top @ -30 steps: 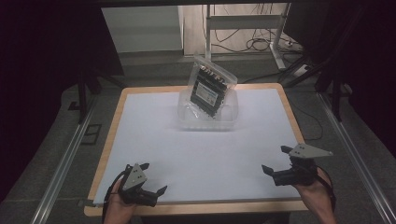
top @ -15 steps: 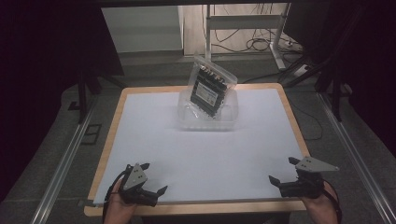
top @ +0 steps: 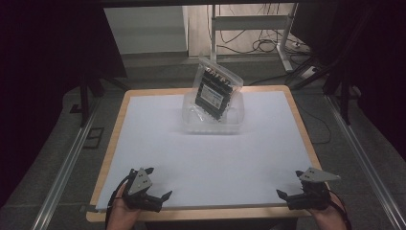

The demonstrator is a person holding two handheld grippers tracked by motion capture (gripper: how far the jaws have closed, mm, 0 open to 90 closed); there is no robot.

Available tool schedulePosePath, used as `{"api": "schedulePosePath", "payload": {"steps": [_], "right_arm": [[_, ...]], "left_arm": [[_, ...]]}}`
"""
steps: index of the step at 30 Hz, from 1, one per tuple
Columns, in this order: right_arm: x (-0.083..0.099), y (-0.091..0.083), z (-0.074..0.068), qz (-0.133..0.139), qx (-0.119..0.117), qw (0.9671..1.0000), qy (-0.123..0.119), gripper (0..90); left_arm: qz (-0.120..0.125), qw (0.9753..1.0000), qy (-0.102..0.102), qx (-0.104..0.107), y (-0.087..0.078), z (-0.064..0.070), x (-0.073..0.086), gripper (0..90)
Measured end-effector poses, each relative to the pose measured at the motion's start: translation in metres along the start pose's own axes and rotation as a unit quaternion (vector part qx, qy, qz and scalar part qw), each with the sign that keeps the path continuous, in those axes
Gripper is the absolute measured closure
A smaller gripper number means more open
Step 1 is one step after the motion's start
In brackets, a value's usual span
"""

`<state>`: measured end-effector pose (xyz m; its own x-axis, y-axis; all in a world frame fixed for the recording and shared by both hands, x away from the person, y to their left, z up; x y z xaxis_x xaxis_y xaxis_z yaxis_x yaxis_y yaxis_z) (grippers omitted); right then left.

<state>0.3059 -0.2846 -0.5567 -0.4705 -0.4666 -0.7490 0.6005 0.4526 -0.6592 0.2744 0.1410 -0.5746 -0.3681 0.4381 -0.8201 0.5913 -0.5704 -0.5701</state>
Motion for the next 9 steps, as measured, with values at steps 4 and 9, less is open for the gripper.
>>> {"api": "schedulePosePath", "payload": {"steps": [4,9], "right_arm": [[0.0035,0.0035,-0.0012,-0.012,-0.001,0.9999,-0.007,0.4],[0.0029,0.0041,-0.0017,-0.01,-0.005,0.9999,-0.006,0.4]], "left_arm": [[-0.002,1.0,0.001,-0.001,0.0003,0.0,0.0004,0.1],[-0.003,1.0,0.0,0.0,0.001,-0.0003,0.0003,0.1]]}}
Point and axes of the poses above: each handheld gripper's, and its own axes: y roughly forward along the jaws, x roughly out of its underside, z roughly to its right, the point moved 9 cm from there along y, roughly forward along the jaws, and after that the axes turned 2 degrees about x, right-handed, at the moved point
